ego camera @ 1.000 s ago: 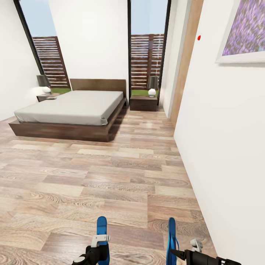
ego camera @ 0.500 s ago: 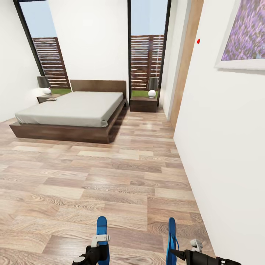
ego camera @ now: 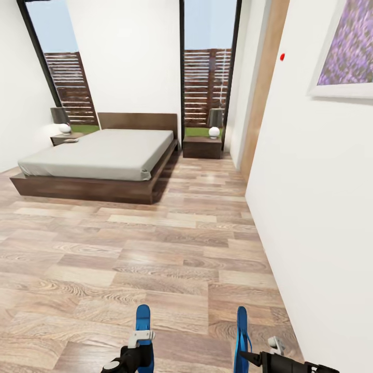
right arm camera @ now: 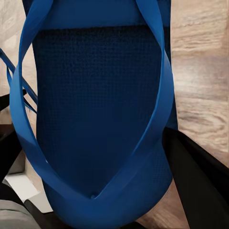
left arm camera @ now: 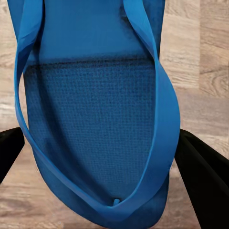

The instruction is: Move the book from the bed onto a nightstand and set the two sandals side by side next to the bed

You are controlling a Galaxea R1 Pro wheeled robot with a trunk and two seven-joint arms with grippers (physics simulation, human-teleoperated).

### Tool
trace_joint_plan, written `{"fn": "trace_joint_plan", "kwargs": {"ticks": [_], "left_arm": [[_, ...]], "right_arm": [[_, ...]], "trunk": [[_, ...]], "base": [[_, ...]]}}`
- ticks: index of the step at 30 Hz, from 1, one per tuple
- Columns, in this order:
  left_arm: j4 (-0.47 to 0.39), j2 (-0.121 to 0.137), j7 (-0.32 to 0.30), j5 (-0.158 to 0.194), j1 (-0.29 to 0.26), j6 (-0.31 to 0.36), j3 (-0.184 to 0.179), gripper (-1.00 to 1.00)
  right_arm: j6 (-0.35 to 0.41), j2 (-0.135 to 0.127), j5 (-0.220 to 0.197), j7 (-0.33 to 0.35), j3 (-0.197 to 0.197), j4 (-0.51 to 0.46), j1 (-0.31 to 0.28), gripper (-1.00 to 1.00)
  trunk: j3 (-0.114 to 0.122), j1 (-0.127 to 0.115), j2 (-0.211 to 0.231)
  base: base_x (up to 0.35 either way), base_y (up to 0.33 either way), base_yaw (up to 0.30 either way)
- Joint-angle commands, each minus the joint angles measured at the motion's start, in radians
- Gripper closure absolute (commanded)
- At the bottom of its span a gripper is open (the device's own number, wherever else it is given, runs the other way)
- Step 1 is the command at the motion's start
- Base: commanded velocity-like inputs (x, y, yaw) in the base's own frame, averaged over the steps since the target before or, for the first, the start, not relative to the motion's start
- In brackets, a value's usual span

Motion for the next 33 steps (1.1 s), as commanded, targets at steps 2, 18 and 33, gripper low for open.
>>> {"fn": "trace_joint_plan", "kwargs": {"ticks": [2,18,33], "left_arm": [[0.001,0.0,-0.001,0.009,-0.001,-0.003,-0.004,1.0],[0.002,-0.004,-0.001,0.009,-0.001,-0.002,-0.004,1.0],[0.069,-0.02,0.0,0.009,0.003,-0.053,-0.003,1.0]], "right_arm": [[0.01,0.0,0.004,0.005,-0.009,0.0,0.0,1.0],[-0.085,0.007,0.003,-0.187,-0.009,0.047,0.001,1.0],[-0.085,0.06,0.004,-0.34,-0.007,0.055,0.001,1.0]], "trunk": [[-0.001,0.0,0.0],[-0.001,0.0,0.0],[-0.001,0.0,0.0]], "base": [[0.321,0.0,0.0],[0.326,0.0,0.0],[0.326,-0.074,0.0]]}}
